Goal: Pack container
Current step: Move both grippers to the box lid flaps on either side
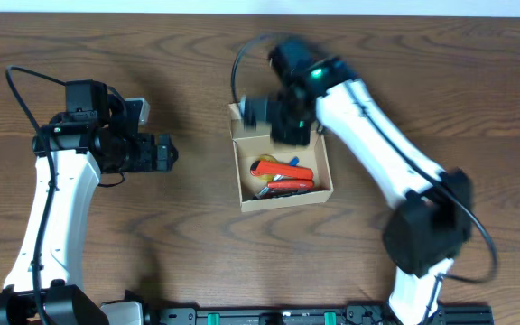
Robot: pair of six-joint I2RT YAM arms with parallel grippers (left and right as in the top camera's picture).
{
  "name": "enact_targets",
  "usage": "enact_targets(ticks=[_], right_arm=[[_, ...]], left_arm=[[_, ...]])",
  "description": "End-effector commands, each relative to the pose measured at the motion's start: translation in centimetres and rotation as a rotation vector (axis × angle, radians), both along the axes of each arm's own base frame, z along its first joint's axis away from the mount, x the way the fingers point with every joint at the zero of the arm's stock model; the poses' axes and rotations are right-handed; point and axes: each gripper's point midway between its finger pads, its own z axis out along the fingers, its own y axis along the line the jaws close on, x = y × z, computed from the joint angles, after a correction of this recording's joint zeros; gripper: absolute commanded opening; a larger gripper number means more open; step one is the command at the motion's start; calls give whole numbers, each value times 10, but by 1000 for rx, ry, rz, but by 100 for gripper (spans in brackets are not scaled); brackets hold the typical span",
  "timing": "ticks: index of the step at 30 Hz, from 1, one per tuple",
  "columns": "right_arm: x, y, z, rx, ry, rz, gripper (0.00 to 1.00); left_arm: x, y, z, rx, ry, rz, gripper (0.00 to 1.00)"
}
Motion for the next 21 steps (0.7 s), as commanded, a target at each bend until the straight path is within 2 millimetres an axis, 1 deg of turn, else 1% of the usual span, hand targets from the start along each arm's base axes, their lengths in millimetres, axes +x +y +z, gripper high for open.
enact_targets(ticks=[1, 2, 3, 4, 5, 6, 7, 8, 11, 13, 16, 18, 21], right_arm=[[40, -47, 102, 100, -229, -499, 1], [48, -64, 120, 131, -271, -642, 1], [58, -90, 141, 188, -315, -823, 1], [62, -105, 150, 231, -329, -920, 1], [67, -126, 159, 289, -329, -1042, 2], [70, -145, 163, 334, -323, -1152, 1], [73, -166, 164, 381, -300, -1262, 1], [75, -183, 162, 416, -268, -1343, 1], [78, -222, 142, 531, -105, -1547, 1], [80, -240, 124, 588, 22, -1637, 1], [83, -249, 100, 675, 240, -1656, 1], [83, -250, 83, 729, 395, -1652, 1], [84, -248, 59, 789, 602, -1639, 1]], left_arm=[[1, -16, 12, -98, -30, -20, 88], [3, -21, 15, -135, -35, -9, 87], [7, -25, 19, -171, -42, 15, 86], [10, -26, 20, -191, -44, 41, 81], [14, -27, 22, -215, -44, 76, 72], [19, -29, 25, -244, -47, 112, 56], [24, -29, 26, -265, -48, 142, 50], [27, -31, 28, -290, -50, 163, 48], [36, -37, 29, -368, -30, 220, 47], [40, -43, 27, -430, 6, 254, 30], [46, -57, 23, -538, 57, 245, 7], [50, -68, 23, -628, 76, 199, 6], [56, -77, 20, -741, 116, 169, 6]])
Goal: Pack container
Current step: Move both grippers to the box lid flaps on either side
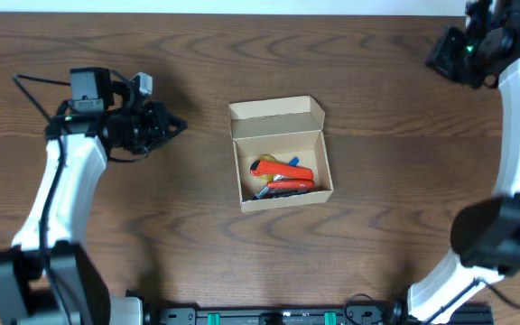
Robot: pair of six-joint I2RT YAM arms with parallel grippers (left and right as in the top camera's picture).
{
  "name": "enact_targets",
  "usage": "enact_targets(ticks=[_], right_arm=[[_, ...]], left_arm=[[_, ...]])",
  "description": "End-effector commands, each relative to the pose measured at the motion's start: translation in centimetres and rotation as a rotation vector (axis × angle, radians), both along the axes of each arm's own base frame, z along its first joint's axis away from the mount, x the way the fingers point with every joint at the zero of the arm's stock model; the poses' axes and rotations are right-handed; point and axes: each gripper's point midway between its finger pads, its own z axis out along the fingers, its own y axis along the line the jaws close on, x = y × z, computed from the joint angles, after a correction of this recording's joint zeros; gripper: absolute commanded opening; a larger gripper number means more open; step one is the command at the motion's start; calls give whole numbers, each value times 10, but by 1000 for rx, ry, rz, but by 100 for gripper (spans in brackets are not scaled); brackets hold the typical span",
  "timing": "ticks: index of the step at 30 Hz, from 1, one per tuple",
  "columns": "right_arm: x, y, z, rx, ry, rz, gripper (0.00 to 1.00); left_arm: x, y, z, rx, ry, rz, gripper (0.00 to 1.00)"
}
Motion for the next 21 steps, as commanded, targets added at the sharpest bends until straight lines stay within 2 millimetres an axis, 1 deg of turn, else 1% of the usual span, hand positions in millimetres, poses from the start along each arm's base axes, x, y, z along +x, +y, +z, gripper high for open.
enact_targets(ticks=[1, 4, 8, 9, 11, 12, 14, 17, 18, 21], right_arm=[[1, 28, -17, 342, 69, 39, 1], [4, 32, -40, 431, 121, 67, 1], [5, 53, -56, 607, 142, 153, 1], [5, 58, -61, 656, 153, 170, 1], [5, 62, -74, 692, 174, 185, 1], [3, 64, -83, 701, 199, 190, 1], [-2, 69, -101, 713, 243, 211, 1], [-11, 77, -120, 719, 276, 268, 1], [-14, 81, -125, 721, 286, 287, 1], [-21, 93, -139, 723, 304, 351, 2]], left_arm=[[0, -19, 3, -231, 68, -52, 6], [4, -16, -3, -318, 77, -72, 6], [7, -9, -1, -469, 15, -138, 6], [7, -6, -4, -499, 15, -140, 6], [6, -3, -10, -539, 19, -145, 5], [5, -2, -15, -553, 23, -149, 6], [0, -3, -27, -557, 45, -155, 6], [-10, -7, -42, -543, 58, -181, 5], [-15, -9, -47, -536, 60, -194, 6], [-27, -11, -56, -533, 49, -225, 6]])
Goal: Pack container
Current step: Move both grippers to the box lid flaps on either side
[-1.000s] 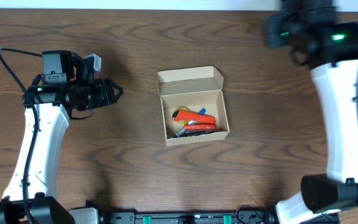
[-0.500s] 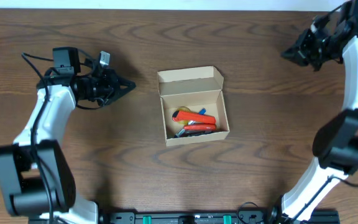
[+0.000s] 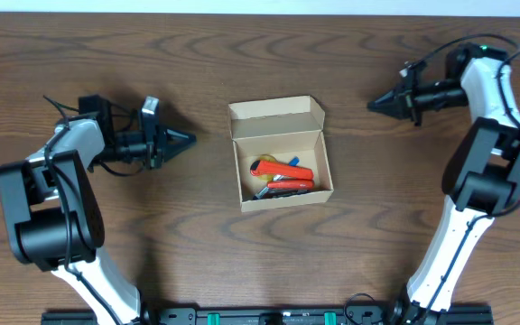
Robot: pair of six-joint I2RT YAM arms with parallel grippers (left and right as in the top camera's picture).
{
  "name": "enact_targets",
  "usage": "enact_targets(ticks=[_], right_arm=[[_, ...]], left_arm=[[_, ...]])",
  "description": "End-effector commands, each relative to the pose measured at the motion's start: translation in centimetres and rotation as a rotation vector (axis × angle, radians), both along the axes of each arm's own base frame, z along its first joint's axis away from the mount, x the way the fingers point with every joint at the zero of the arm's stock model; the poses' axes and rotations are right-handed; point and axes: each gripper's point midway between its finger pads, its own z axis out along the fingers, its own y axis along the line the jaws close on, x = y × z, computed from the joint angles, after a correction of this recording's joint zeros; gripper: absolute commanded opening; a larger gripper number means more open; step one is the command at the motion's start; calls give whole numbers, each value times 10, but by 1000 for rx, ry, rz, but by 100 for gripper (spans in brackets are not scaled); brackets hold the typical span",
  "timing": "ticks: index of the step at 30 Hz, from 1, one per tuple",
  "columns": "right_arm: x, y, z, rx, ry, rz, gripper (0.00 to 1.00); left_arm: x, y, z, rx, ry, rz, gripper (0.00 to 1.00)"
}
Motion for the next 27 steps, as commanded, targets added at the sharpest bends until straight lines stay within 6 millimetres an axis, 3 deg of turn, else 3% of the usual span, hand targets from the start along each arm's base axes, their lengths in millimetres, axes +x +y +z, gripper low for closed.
enact_targets(ticks=[1, 10, 15, 27], right_arm=[[-6, 23, -9, 49, -83, 101, 2], [-29, 69, -46, 160, -80, 143, 1], [-42, 74, -61, 175, -56, 142, 1], [-42, 87, -65, 170, -68, 168, 1]], left_arm=[[-12, -5, -6, -12, -141, -51, 5], [-32, -8, -18, 6, -186, -90, 6], [-34, -8, -23, 34, -172, -102, 6], [-14, -16, -32, 68, -170, -93, 5]])
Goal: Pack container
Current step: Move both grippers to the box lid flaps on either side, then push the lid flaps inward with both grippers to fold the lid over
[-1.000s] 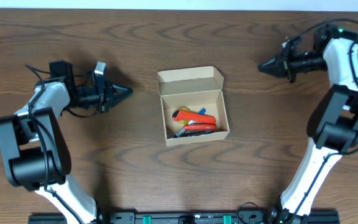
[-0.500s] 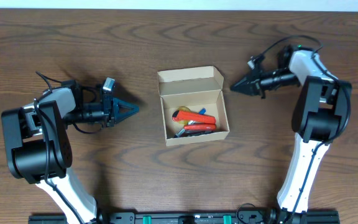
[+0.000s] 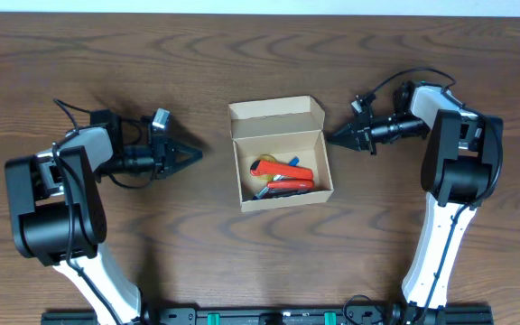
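Observation:
An open cardboard box (image 3: pixel 281 135) stands at the middle of the table, its lid flap upright at the back. Inside lie red-orange tools (image 3: pixel 287 176) with bits of blue and yellow beside them. My left gripper (image 3: pixel 195 154) lies low to the left of the box, pointing at it, its fingers drawn to a point with nothing in them. My right gripper (image 3: pixel 332 139) points at the box's right wall from close by, also drawn to a point and empty. Neither gripper touches the box.
The wooden table (image 3: pixel 242 253) carries nothing else loose. Both arms stretch low across it from the sides, with cables looping over each wrist. A black rail (image 3: pixel 269 316) runs along the front edge.
Both grippers have come closer to the box. The left one is further right, and the right one is further left and a little lower. The box and its contents have not moved.
At first my right gripper was over the back of the box while the left waited at the left. Then the right arm was away at the far right corner. Later both arms lay low at the sides, pointing inward, and now they stand nearer the box.

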Robot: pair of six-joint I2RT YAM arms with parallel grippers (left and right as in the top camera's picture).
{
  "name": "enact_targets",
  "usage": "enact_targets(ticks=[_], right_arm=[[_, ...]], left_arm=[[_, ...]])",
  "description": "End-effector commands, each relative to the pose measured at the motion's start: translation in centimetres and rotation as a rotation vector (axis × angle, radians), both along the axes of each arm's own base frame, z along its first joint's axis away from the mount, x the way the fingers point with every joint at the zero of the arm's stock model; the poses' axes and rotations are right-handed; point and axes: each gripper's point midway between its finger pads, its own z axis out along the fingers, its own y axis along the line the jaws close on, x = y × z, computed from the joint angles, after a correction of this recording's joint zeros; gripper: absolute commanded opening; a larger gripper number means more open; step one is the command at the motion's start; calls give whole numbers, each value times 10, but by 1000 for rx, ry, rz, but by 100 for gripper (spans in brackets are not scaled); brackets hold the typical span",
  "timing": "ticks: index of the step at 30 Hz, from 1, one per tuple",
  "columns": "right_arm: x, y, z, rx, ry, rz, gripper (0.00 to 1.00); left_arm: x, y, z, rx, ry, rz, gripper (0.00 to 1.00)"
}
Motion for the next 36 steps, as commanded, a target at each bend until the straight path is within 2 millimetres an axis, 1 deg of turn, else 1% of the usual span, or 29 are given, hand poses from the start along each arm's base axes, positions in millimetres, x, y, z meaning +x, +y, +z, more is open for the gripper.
enact_targets(ticks=[1, 5, 8, 11, 15, 18, 20, 23, 28, 33, 36], right_arm=[[0, 14, 2, 26, -8, 16, 1], [2, 25, 0, 23, -16, 32, 1], [2, 29, 0, 25, -28, 39, 1], [3, 30, 1, 28, -30, 41, 1], [3, 30, 0, 27, -34, 42, 1], [3, 30, 0, 27, -38, 42, 1], [3, 30, 0, 27, -38, 42, 1], [4, 30, 0, 27, -46, 42, 1], [7, 31, 0, 28, -65, 44, 1], [14, 38, 6, 75, -114, 41, 1], [16, 39, 7, 76, -117, 38, 1]], left_arm=[[3, -7, -6, 0, 52, 0, 6], [10, -15, -9, -1, 49, -5, 6], [13, -23, -13, -5, 51, -15, 6], [17, -28, -20, -11, 79, -15, 6], [22, -36, -35, -55, 130, -15, 5], [24, -41, -40, -114, 137, -31, 6], [25, -44, -44, -118, 143, -33, 6], [30, -44, -44, -116, 131, -28, 6], [44, -44, -37, -132, 127, -12, 6], [54, -50, -29, -138, 115, -19, 6], [57, -56, -26, -137, 102, -31, 6]])
